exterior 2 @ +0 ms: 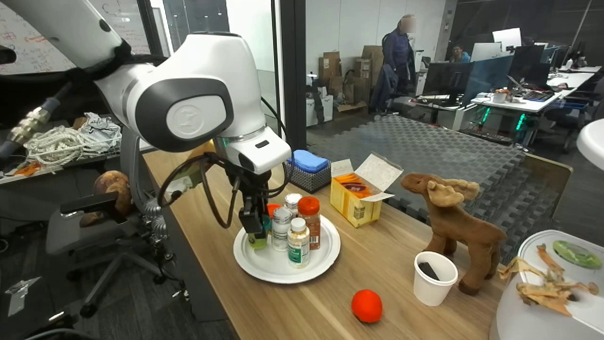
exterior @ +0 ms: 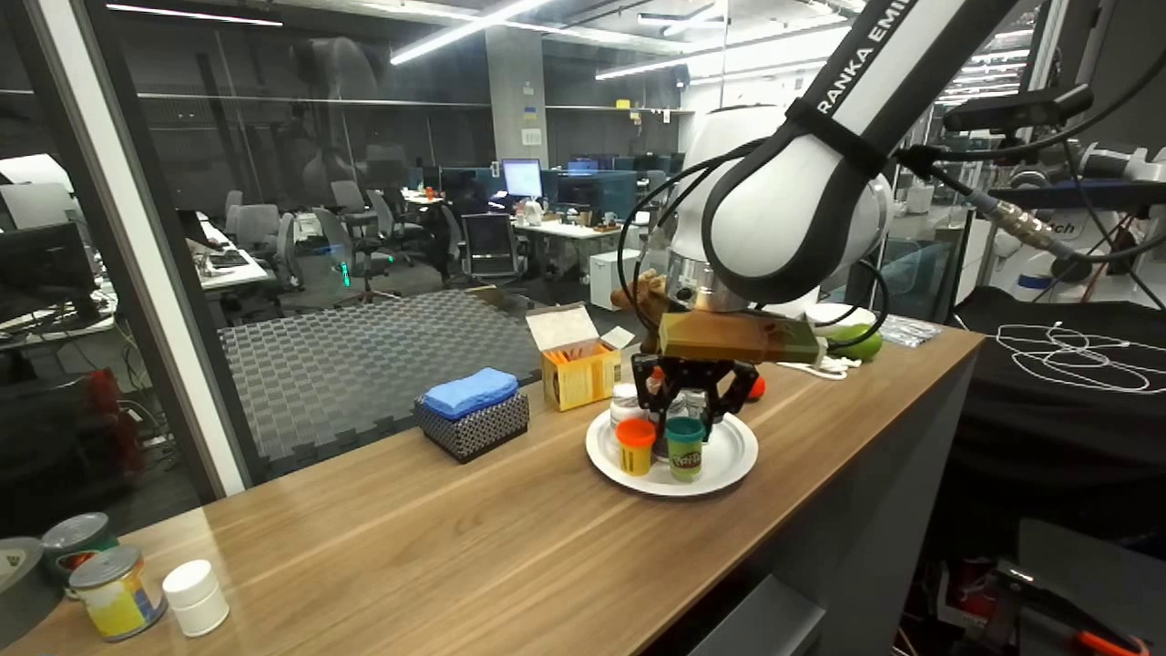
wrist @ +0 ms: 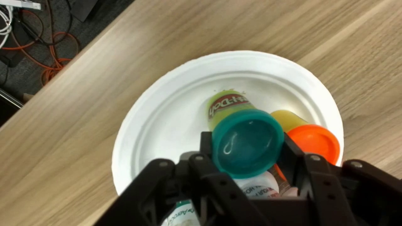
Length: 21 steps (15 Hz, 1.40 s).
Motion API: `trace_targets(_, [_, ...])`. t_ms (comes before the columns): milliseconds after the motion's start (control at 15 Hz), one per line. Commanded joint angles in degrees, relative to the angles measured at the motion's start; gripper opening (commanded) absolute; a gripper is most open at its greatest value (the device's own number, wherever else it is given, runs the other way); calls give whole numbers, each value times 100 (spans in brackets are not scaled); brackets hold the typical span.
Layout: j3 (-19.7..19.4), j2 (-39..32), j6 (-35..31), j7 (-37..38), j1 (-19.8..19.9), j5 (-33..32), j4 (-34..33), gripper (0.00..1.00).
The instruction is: Put the bottles and the red object on the plate
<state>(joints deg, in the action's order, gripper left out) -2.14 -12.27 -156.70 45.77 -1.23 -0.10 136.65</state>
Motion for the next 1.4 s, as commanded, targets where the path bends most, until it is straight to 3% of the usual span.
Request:
trace_targets(0, [-128,-159,-134,-9,-180,-19,-58,28])
trace_targets(267, [-135,-138,-105,-105,-231,-81,-20,32])
trace_targets(333, [-158,-136,-124,-91,-260,-138,-4,78])
trace_targets(400, [-175,-131,-135,-87,-283,-185,12,78])
trace_targets(600, [-216,-138,-153,-41,-355,-297,68,98])
trace_targets(1067, [-242,234,147,-373,-309,-257,195,100])
trace_targets(1333, [-579,799,585,-589,-96,-505,192,100])
